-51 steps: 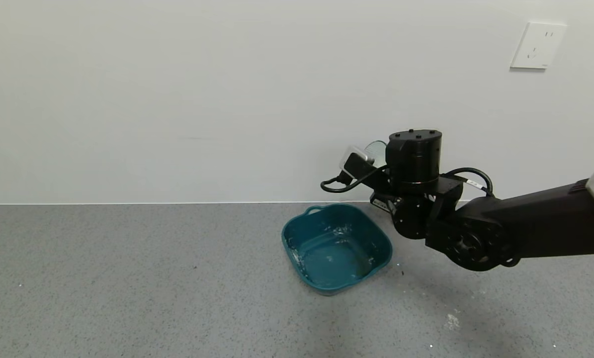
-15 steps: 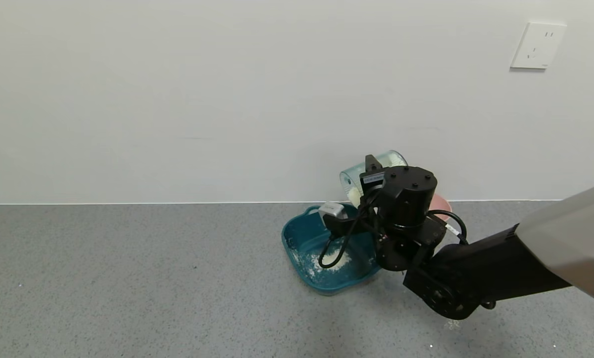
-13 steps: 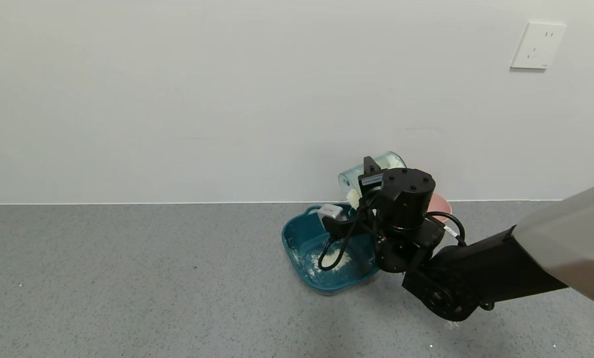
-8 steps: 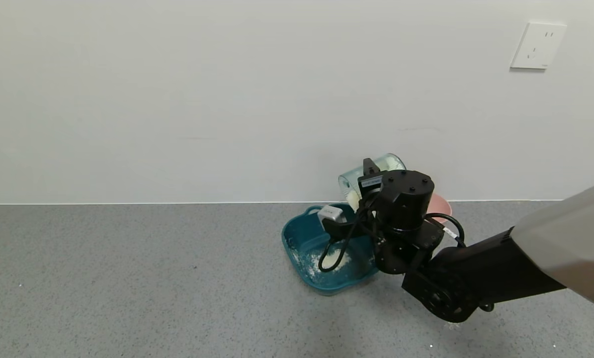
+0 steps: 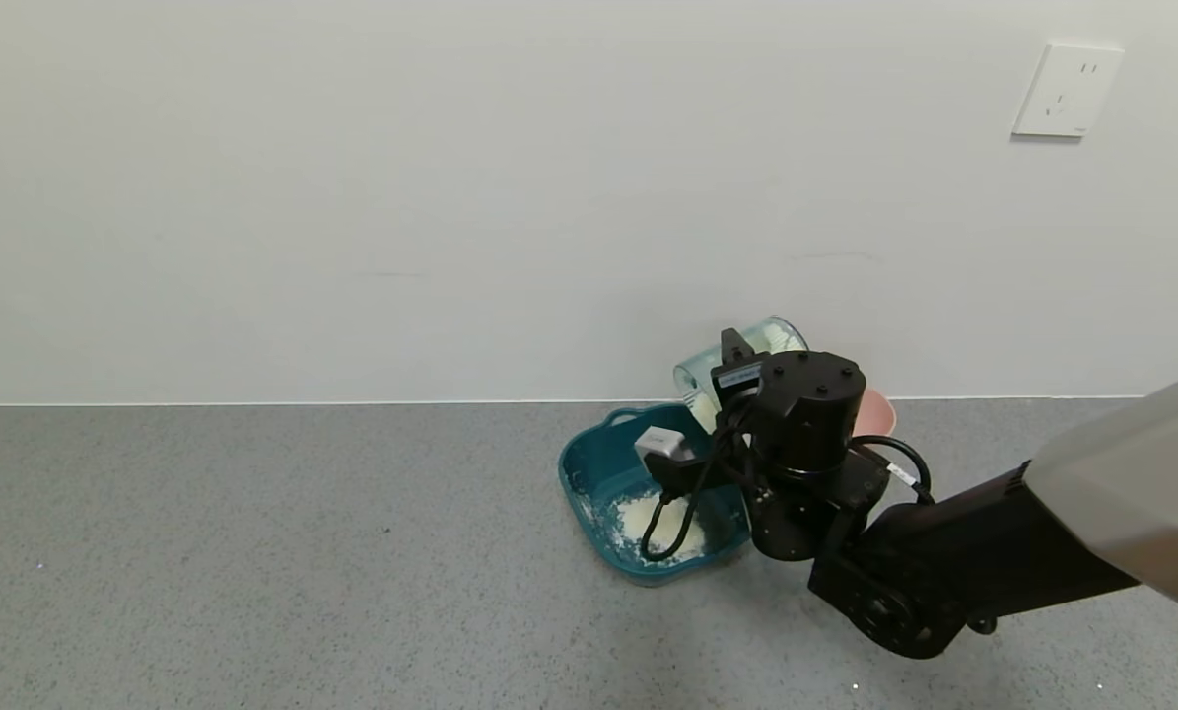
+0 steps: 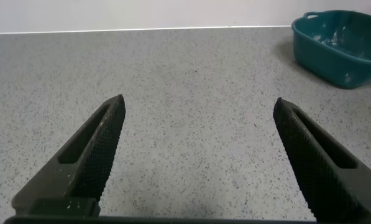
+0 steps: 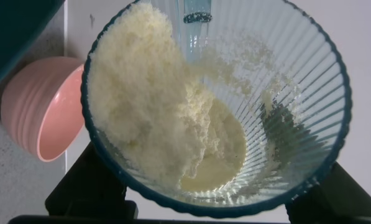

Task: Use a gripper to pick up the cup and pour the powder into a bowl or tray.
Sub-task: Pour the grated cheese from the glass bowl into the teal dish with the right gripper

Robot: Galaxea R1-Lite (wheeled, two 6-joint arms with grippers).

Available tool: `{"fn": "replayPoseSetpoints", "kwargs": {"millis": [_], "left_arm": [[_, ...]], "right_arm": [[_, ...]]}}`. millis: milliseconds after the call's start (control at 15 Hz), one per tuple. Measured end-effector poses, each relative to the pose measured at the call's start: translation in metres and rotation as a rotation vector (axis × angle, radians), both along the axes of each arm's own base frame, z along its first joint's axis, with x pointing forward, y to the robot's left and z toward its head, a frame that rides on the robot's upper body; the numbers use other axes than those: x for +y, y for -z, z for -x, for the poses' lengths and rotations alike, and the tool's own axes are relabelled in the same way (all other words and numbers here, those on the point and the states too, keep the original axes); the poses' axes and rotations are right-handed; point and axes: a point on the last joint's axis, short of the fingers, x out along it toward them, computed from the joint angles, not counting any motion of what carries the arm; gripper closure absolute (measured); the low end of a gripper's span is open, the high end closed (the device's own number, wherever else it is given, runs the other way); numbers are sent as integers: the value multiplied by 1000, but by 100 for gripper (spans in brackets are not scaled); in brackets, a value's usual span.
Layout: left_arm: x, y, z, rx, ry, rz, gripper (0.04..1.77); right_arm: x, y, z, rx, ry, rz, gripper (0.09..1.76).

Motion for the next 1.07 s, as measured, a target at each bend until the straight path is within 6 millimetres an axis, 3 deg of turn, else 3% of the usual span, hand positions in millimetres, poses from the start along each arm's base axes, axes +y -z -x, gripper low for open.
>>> {"fn": "replayPoseSetpoints", "kwargs": {"millis": [667,1067], "left_arm": [[0,0,0,0,0,0,9],[0,0,0,0,0,0,9]], "right_arm": [[-4,-18,6,-34,-5,-34,50],[-18,-31,12,-50,10,-85,50]]}}
